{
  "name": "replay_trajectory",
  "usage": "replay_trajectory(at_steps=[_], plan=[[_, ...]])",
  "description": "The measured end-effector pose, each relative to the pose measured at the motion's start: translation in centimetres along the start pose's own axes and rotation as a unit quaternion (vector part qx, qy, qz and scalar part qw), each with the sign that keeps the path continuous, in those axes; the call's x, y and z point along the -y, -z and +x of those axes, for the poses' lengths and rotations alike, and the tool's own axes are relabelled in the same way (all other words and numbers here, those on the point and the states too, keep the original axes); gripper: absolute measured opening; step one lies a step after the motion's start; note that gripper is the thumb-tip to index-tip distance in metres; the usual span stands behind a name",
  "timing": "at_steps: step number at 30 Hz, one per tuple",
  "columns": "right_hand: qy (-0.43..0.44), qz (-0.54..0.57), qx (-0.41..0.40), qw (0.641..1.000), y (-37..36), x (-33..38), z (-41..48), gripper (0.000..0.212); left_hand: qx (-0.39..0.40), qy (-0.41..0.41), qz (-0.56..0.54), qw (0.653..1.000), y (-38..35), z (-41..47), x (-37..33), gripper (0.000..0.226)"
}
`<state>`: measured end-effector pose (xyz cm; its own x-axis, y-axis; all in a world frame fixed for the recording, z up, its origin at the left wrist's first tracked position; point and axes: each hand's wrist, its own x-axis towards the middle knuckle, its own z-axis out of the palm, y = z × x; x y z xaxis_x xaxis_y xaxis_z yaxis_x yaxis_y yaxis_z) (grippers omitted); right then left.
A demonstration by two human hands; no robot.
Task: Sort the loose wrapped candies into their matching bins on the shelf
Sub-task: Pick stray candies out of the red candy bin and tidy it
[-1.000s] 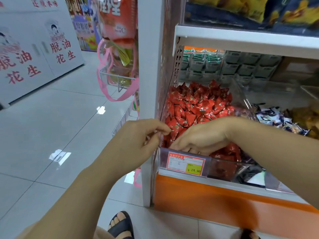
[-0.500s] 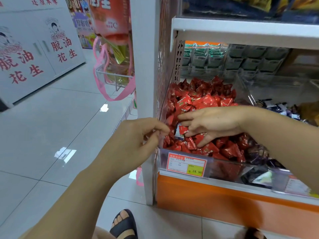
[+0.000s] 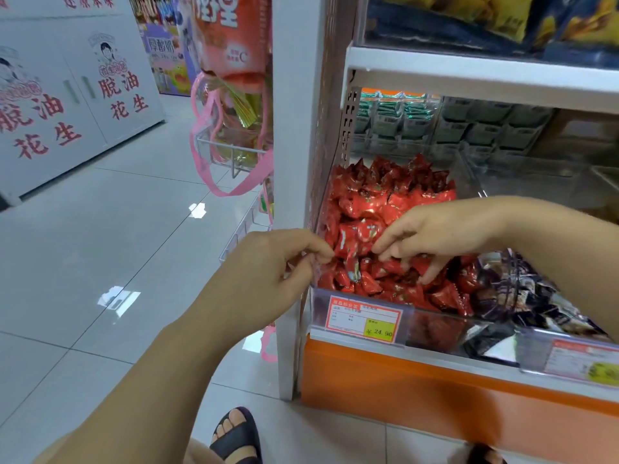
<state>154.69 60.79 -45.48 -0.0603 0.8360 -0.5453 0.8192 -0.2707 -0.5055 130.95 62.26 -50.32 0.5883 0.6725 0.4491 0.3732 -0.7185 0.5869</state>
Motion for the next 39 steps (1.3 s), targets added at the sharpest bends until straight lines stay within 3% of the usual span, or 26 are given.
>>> replay_trajectory(at_steps=[5, 9, 13, 15, 17, 20, 23, 29, 39], plan=[[-0.012, -0.065, 0.014, 0.998, 1.0, -0.2, -2.3, 0.022, 0.011, 0.011, -0.013, 1.0, 0.2, -0.1, 0.0, 0.025], [0.049, -0.163, -0.025, 0.985, 1.0, 1.2, -3.9, 0.021, 0.012, 0.016, -0.013, 1.0, 0.3, -0.2, -0.2, 0.026], [0.199, -0.326, -0.14, 0.913, -0.9, 2.8, -2.1, 0.022, 0.014, 0.011, -0.01, 1.0, 0.3, -0.1, -0.3, 0.027], [0.261, -0.407, -0.143, 0.864, -2.5, 2.8, 0.1, 0.032, 0.015, 0.016, -0.012, 1.0, 0.2, -0.1, -0.2, 0.028], [0.267, -0.487, -0.125, 0.822, -3.7, 2.2, 2.0, 0.045, 0.016, 0.024, -0.012, 1.0, 0.2, -0.1, -0.1, 0.028], [0.226, -0.529, -0.1, 0.811, -3.7, 1.3, 3.3, 0.051, 0.02, 0.024, -0.009, 0.999, 0.4, -0.1, -0.1, 0.027], [0.216, -0.572, -0.12, 0.782, -2.0, 0.8, 3.4, 0.045, 0.02, 0.023, -0.015, 0.999, 0.4, 0.0, -0.2, 0.027], [0.195, -0.54, -0.16, 0.803, 0.8, -1.4, 2.8, 0.038, 0.017, 0.018, -0.016, 1.0, 0.4, 0.0, -0.4, 0.026], [0.148, -0.388, -0.17, 0.894, 1.3, -2.8, 4.5, 0.039, 0.015, 0.026, -0.027, 0.999, 0.4, -0.1, -0.6, 0.028]])
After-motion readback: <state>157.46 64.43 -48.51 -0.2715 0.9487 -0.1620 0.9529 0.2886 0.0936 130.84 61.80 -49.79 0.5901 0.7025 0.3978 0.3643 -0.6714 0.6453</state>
